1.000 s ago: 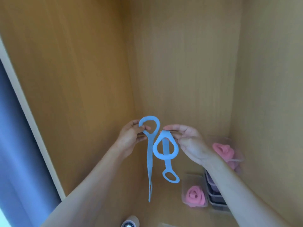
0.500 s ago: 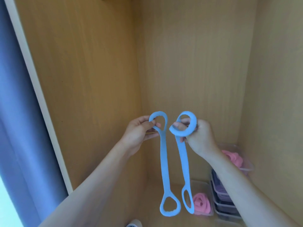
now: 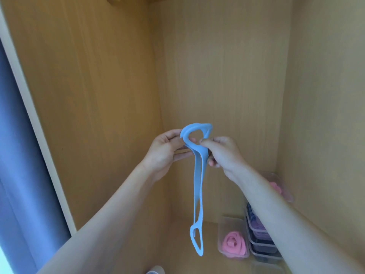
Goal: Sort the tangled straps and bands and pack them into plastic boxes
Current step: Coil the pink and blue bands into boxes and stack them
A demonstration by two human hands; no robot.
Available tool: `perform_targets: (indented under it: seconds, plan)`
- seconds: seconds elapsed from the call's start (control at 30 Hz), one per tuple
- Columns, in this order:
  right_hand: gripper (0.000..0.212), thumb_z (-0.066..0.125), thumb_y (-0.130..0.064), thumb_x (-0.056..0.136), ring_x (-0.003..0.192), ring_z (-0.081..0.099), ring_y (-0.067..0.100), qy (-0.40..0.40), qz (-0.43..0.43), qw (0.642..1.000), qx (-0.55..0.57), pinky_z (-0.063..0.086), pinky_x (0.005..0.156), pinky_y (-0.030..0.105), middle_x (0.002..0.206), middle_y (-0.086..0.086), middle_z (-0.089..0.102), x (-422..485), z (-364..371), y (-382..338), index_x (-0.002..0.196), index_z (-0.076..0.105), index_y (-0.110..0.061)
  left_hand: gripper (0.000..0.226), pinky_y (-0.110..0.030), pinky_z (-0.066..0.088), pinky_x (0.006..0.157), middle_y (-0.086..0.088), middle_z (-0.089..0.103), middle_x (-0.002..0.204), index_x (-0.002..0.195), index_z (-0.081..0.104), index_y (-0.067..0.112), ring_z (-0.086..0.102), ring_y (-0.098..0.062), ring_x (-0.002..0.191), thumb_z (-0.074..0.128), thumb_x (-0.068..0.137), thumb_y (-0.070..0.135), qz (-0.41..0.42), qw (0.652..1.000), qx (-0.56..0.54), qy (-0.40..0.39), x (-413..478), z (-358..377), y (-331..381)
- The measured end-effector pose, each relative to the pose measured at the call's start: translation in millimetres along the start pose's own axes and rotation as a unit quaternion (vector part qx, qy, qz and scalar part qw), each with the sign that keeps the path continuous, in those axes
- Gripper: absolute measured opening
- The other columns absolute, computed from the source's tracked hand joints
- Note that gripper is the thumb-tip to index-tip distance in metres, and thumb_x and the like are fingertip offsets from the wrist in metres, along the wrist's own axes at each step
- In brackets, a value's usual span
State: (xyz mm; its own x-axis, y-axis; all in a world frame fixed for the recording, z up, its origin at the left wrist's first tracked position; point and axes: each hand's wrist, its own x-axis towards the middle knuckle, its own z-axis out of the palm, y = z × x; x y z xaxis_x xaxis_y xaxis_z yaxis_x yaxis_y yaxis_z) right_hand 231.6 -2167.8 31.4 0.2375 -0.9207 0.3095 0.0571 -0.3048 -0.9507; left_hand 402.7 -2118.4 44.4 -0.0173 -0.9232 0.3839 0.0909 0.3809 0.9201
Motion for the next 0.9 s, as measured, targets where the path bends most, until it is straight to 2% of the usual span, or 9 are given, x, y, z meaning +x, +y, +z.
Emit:
perform_targets:
  seconds: [0.23,0.33,0.4,0.5,0.6,0.67,0.73,0.8,0.9]
  plan:
    - [0.013,0.068,-0.019,0.082,0.038,0.046,0.016,-0.002,0.027,0.999,-0.025,0.027,0.036,0.021,0.061,0.008,0.058,3,-1,-3,0.080,0.058,-0.010,0.032,-0.045,0.057,0.093,-0.015,0.070,0.103,0.123,0.063,-0.006,0.069,-0.028,0.103,0.051,0.095,0.002,-0.032,0.997,-0.059,-0.038,1,5,9]
    - [0.010,0.066,-0.017,0.083,0.037,0.047,0.016,-0.001,0.027,0.999,-0.024,0.028,0.036,0.021,0.062,0.009,0.062,4,-3,-3,0.083,0.060,-0.009,0.028,-0.048,0.055,0.097,-0.014,0.068,0.104,0.116,0.066,0.001,0.067,-0.028,0.104,0.056,0.098,0.019,-0.053,0.992,-0.100,-0.062,2,5,11]
    - [0.010,0.066,-0.018,0.083,0.037,0.046,0.015,-0.008,0.026,0.999,-0.034,0.028,0.036,0.020,0.062,0.009,0.062,5,-5,-2,0.083,0.061,-0.010,0.026,-0.044,0.056,0.095,-0.010,0.068,0.100,0.110,0.067,0.003,0.067,-0.025,0.101,0.065,0.094,0.023,-0.049,0.994,-0.076,-0.057,3,6,10]
    - [0.014,0.069,-0.023,0.086,0.038,0.044,0.013,-0.021,0.035,0.997,-0.062,0.029,0.037,0.018,0.066,0.009,0.060,6,-9,1,0.082,0.064,-0.010,0.026,-0.038,0.057,0.095,-0.007,0.070,0.094,0.110,0.069,0.001,0.067,-0.022,0.093,0.069,0.089,0.015,-0.038,0.997,-0.059,-0.026,6,5,10]
    - [0.030,0.073,-0.031,0.087,0.040,0.043,0.012,-0.022,0.045,0.997,-0.059,0.029,0.037,0.018,0.072,0.008,0.066,8,-16,6,0.087,0.070,-0.001,0.020,-0.038,0.056,0.095,-0.009,0.070,0.095,0.110,0.071,0.001,0.069,-0.023,0.092,0.066,0.093,0.009,-0.037,0.997,-0.050,-0.034,7,4,11]
    - [0.030,0.078,-0.034,0.084,0.045,0.044,0.011,0.002,0.045,0.997,-0.058,0.030,0.037,0.019,0.078,0.004,0.067,9,-19,6,0.089,0.071,-0.006,0.017,-0.038,0.056,0.094,-0.011,0.070,0.094,0.109,0.071,0.001,0.070,-0.023,0.092,0.064,0.095,0.008,-0.036,0.998,-0.038,-0.042,7,4,10]
    - [0.027,0.082,-0.034,0.083,0.050,0.048,0.010,0.016,0.027,0.999,-0.032,0.033,0.040,0.020,0.083,0.000,0.066,11,-23,5,0.096,0.069,-0.013,0.018,-0.037,0.057,0.092,-0.008,0.071,0.092,0.109,0.071,0.001,0.070,-0.021,0.090,0.061,0.097,0.007,-0.037,0.998,-0.031,-0.039,8,4,8]
    - [0.022,0.080,-0.029,0.085,0.055,0.051,0.010,-0.011,-0.008,1.000,0.011,0.037,0.045,0.020,0.086,0.000,0.067,14,-28,2,0.101,0.072,-0.016,0.021,-0.036,0.057,0.092,-0.007,0.071,0.092,0.114,0.071,-0.001,0.070,-0.020,0.091,0.059,0.098,0.006,-0.040,0.998,-0.031,-0.039,9,4,7]
    - [0.007,0.075,-0.023,0.090,0.058,0.051,0.010,-0.059,-0.068,0.996,0.020,0.039,0.049,0.019,0.081,-0.001,0.068,17,-30,-6,0.090,0.078,-0.017,0.023,-0.035,0.057,0.090,-0.007,0.070,0.093,0.115,0.072,0.000,0.069,-0.020,0.090,0.059,0.098,0.007,-0.042,0.997,-0.036,-0.047,10,4,6]
